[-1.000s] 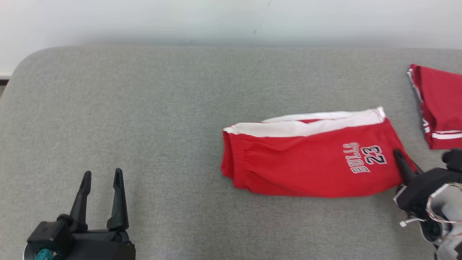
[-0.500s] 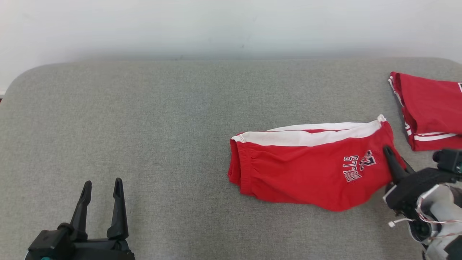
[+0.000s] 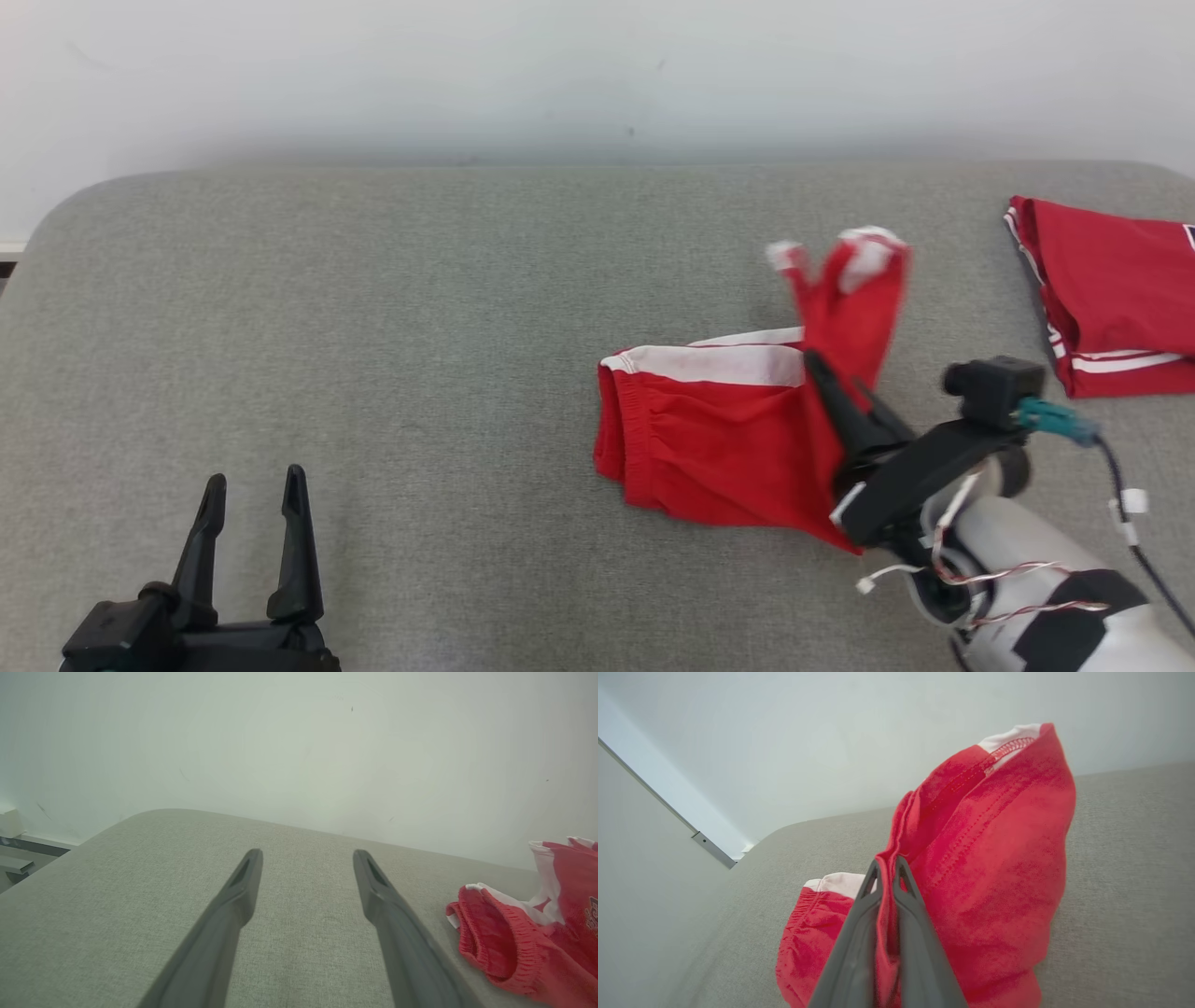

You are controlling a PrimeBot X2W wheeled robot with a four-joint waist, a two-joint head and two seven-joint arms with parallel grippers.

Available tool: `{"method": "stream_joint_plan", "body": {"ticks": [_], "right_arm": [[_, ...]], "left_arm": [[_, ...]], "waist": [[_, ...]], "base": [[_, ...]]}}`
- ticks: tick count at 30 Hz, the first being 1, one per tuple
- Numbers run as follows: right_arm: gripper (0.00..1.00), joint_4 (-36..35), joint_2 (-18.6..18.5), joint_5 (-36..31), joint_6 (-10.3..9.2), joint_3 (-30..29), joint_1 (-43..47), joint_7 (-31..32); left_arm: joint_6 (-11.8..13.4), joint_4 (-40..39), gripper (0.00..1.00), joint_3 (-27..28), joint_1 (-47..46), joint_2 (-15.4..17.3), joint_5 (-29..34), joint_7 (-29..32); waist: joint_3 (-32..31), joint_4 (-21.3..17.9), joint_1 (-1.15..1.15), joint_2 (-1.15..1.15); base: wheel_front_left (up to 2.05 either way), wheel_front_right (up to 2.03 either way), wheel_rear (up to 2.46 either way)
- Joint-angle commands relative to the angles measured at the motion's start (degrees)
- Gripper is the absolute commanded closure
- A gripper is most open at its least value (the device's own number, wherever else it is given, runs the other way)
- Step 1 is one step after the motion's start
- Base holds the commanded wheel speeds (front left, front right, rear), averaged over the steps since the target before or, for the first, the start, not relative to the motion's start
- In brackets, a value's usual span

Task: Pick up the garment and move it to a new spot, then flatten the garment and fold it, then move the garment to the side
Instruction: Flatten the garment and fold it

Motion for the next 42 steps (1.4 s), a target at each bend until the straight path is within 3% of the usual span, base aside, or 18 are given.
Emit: {"method": "stream_joint_plan", "body": {"ticks": [1,7,19,21,22,25,33,40,42], "right_arm": [[1.0,-0.66,0.86,-0.88,-0.17,0.51,-0.01,0.26],[1.0,-1.43,4.31,-3.34,-0.17,1.72,1.32,0.64],[1.0,4.03,12.91,-3.76,-0.17,3.86,4.58,0.04],[0.04,3.74,12.89,-4.56,-0.17,4.17,4.28,-0.39],[0.0,3.51,12.5,-5.17,-0.17,4.01,4.03,-0.7],[0.0,2.27,10.99,-6.21,-0.17,1.46,3.82,-1.13],[0.0,-6.69,7.07,-12.49,-0.17,-14.16,9.62,-1.04],[0.0,-6.84,7.34,-18.75,-0.17,-25.13,13.5,-1.04],[0.53,-5.68,7.62,-20.83,-0.17,-26.71,13.33,-1.04]], "left_arm": [[-0.07,0.01,0.0,0.07,0.32,0.04,-0.12,0.0],[0.07,0.21,0.0,0.01,0.2,0.03,-0.63,0.0],[0.81,0.69,0.0,-1.42,-0.93,0.03,-2.13,0.0],[0.86,0.73,0.0,-1.49,-0.83,0.03,-2.19,0.0],[0.94,0.71,0.0,-1.46,-0.76,0.03,-2.16,0.0],[0.96,0.66,0.0,-1.07,-0.7,0.04,-1.93,0.0],[0.94,0.23,0.0,-0.06,-1.51,0.03,-1.7,0.0],[1.18,-0.05,0.0,-0.52,-1.99,0.04,-1.77,0.0],[0.98,0.08,0.0,-0.67,-2.28,0.04,-1.62,0.0]], "waist": [[-0.2,0.63,0.0,0.0],[-0.26,2.25,0.0,0.0],[0.84,5.4,0.0,0.0],[0.95,5.31,0.0,0.0],[0.99,5.18,0.0,0.0],[1.1,4.5,0.0,0.0],[1.61,2.98,0.0,0.0],[2.41,2.86,0.0,0.0],[2.77,3.15,0.0,0.0]], "base": [[0.0,0.0,0.0],[0.0,0.0,0.0],[0.0,0.0,0.0],[0.0,0.0,0.0],[0.0,0.0,0.0],[0.0,0.0,0.0],[0.0,0.0,0.0],[0.0,0.0,0.0],[0.0,0.0,0.0]]}}
